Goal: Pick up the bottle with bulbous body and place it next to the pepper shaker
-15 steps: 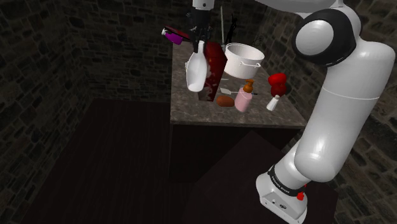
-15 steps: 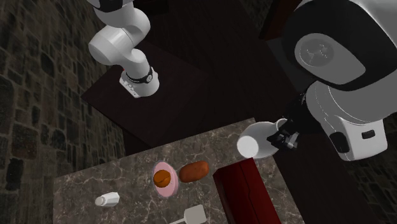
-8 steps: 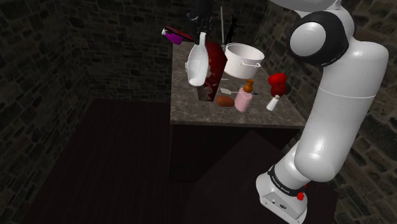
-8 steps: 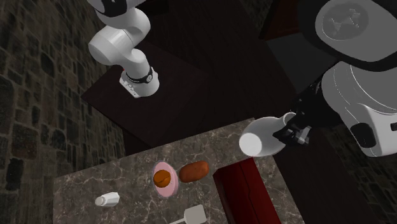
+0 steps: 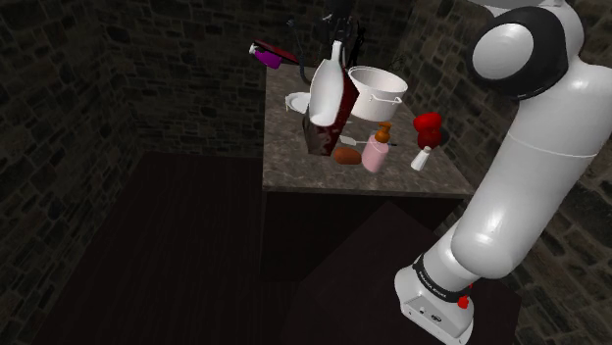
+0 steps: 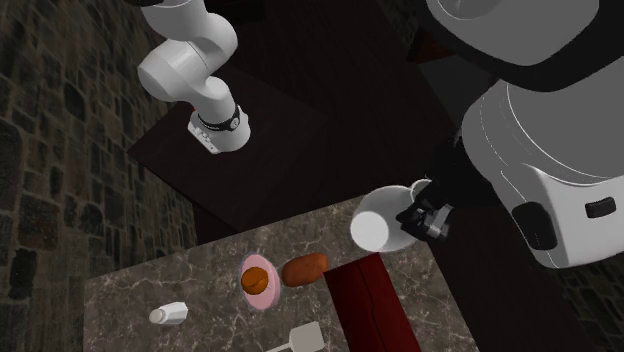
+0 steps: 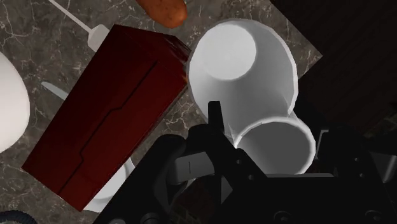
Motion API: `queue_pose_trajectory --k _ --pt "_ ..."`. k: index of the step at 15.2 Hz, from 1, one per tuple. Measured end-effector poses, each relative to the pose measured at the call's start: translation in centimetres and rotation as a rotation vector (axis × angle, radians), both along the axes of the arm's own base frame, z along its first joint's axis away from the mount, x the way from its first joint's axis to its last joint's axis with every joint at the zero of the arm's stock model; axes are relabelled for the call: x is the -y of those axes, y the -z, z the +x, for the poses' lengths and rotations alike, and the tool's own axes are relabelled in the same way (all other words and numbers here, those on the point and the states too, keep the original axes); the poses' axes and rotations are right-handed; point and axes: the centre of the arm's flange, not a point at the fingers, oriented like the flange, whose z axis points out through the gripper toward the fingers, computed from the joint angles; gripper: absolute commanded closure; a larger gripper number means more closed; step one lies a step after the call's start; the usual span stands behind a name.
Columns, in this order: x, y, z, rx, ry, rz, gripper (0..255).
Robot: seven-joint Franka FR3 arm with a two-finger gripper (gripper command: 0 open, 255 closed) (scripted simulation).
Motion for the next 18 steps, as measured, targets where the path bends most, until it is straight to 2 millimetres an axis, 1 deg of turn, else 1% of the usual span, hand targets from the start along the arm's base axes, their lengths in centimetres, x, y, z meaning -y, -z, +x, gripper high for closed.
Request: queue_pose_trajectory --k 4,6,8,11,13,18 --pt "3.8 -1.4 -3.1 -0.001 0.002 -0.001 255" --pt "5.3 -2.4 -4.7 -0.001 0.002 -0.002 255" --pt "7.6 -3.1 -5.9 -0.001 0.003 -0.002 255" --pt "10.3 -3.9 -8.5 -0.001 0.002 -0.001 255" --pt "12.7 -4.8 -10.3 -0.001 0.003 -0.001 255" --pt "17.5 -6.9 -14.0 -0.001 0.003 -0.002 255"
